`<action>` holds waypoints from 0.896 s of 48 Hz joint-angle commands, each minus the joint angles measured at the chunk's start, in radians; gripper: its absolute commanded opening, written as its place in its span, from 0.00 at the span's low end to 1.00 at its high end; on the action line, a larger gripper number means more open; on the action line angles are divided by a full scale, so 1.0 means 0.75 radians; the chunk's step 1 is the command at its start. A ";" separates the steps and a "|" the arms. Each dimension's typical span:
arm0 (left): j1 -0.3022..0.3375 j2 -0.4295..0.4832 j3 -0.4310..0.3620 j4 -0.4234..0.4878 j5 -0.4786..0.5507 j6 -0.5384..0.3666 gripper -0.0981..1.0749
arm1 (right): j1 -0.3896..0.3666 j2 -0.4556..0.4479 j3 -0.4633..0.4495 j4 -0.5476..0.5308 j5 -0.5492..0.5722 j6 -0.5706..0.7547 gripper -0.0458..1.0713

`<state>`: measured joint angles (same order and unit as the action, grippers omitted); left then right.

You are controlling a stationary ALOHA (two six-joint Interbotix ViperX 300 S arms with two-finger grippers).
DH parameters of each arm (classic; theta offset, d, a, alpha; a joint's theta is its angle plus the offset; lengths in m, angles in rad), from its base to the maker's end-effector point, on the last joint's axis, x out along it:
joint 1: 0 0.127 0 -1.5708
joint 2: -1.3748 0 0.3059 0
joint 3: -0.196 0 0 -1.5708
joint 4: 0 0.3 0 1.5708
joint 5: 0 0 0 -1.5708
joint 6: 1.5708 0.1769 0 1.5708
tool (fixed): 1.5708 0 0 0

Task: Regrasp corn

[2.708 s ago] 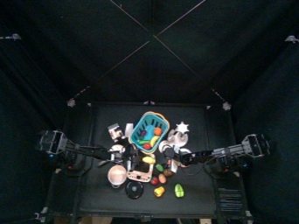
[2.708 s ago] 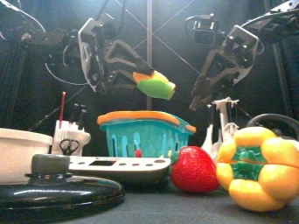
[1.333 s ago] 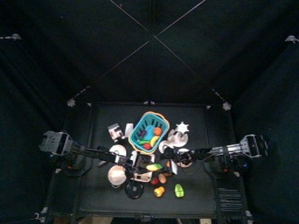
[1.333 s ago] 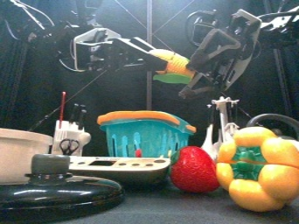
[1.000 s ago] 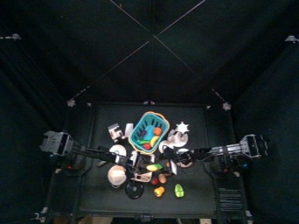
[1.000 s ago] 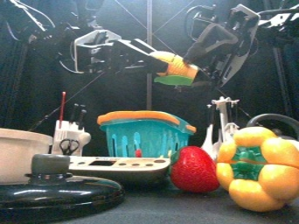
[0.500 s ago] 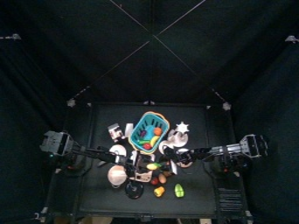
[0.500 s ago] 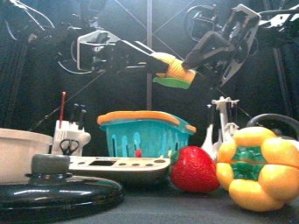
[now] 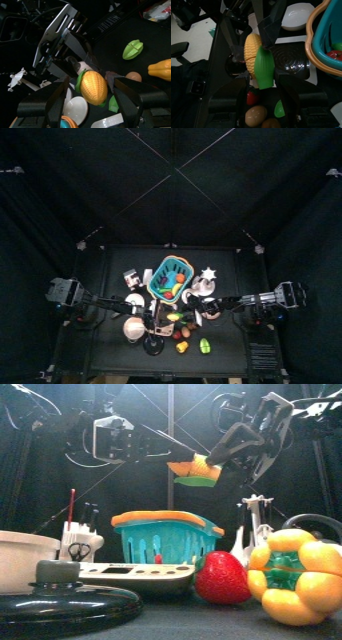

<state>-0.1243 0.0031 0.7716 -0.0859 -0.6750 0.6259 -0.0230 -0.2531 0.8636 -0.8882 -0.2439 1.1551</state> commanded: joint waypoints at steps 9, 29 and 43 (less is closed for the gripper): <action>-0.055 -0.110 0.031 -0.245 -0.047 -0.121 0.89 | -0.027 -0.074 0.022 0.004 -0.004 0.000 0.60; -0.088 -0.135 0.047 -0.403 -0.035 -0.509 0.89 | -0.039 -0.119 0.029 -0.020 0.014 -0.002 0.60; -0.065 -0.135 0.072 -0.346 -0.016 -0.924 0.89 | -0.039 -0.119 0.031 -0.022 0.020 -0.002 0.60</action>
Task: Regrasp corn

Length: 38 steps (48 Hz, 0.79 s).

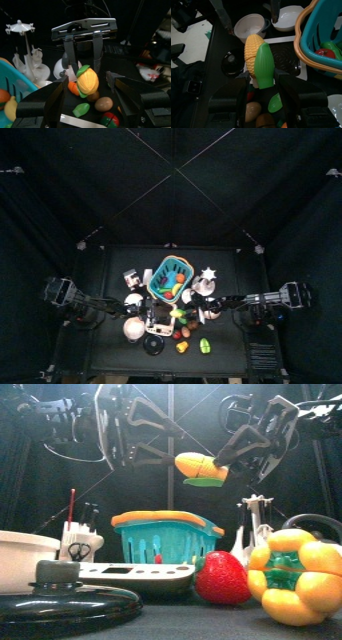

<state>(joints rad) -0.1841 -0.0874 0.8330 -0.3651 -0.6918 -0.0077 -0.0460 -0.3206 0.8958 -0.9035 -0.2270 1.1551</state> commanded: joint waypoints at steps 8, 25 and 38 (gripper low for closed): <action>0.076 0.016 -0.016 0.155 0.037 -0.299 0.89 | -0.008 -0.029 -0.012 -0.002 0.018 -0.004 0.60; 0.151 0.100 -0.047 0.227 0.031 -0.385 0.89 | -0.008 -0.029 -0.012 -0.002 0.018 -0.002 0.60; 0.151 0.123 -0.084 0.270 0.031 -0.387 0.89 | -0.008 -0.025 -0.012 -0.002 0.020 -0.002 0.60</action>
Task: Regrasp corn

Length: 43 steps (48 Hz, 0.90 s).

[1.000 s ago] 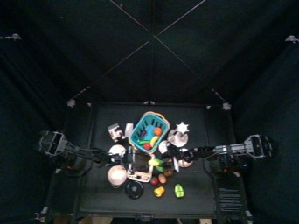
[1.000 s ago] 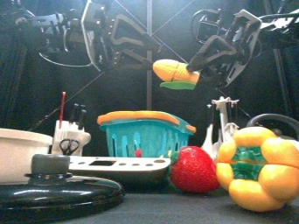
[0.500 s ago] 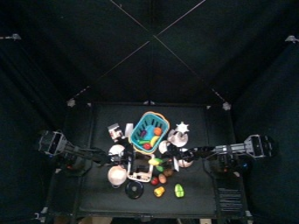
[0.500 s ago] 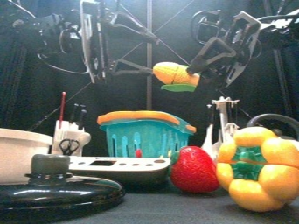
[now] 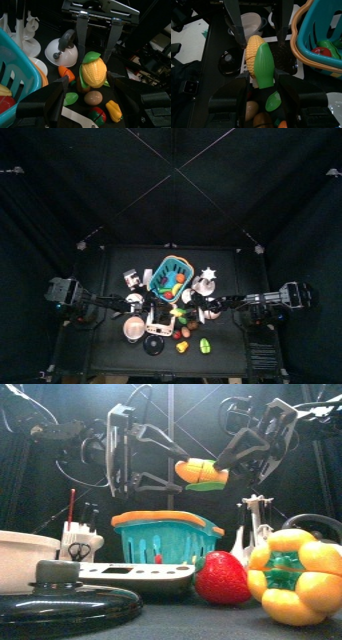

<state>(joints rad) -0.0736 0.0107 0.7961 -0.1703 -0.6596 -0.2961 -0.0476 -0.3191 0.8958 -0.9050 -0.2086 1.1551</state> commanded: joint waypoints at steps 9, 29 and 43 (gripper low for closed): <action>0.002 0.000 -0.049 0.008 -0.012 -0.004 0.89 | -0.006 -0.027 -0.014 0.000 0.004 -0.002 0.60; -0.002 0.031 -0.072 0.004 -0.012 -0.008 0.88 | -0.006 -0.025 -0.018 0.002 0.006 -0.004 0.60; -0.002 0.031 -0.074 -0.016 -0.004 -0.008 0.88 | -0.008 -0.027 -0.020 0.000 0.004 -0.004 0.60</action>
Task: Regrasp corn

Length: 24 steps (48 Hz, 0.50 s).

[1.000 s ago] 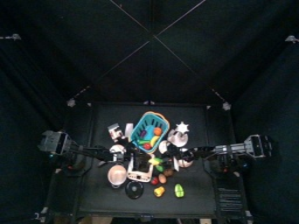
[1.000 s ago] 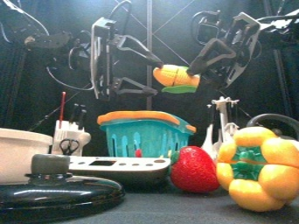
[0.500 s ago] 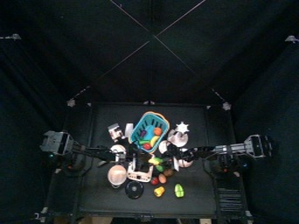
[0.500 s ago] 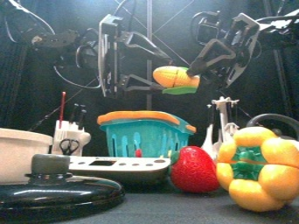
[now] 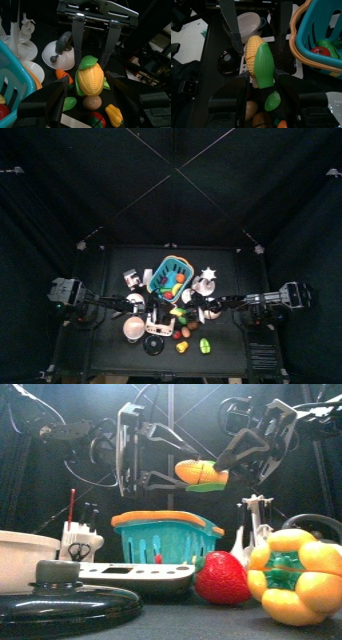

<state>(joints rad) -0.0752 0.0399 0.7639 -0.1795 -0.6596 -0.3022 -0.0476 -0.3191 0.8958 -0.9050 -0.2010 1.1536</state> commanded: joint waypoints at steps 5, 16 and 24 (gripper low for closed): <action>-0.002 -0.002 -0.033 -0.004 -0.004 0.000 0.88 | -0.012 -0.027 -0.025 0.000 -0.006 -0.002 0.60; -0.006 0.010 -0.049 -0.002 -0.004 0.000 0.88 | -0.016 -0.027 -0.027 0.000 -0.004 -0.002 0.60; -0.006 0.012 -0.051 -0.004 -0.004 0.000 0.88 | -0.014 -0.027 -0.027 0.000 -0.004 -0.002 0.60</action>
<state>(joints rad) -0.0782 0.0568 0.7501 -0.1810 -0.6596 -0.3022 -0.0552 -0.3206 0.8958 -0.9050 -0.2010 1.1536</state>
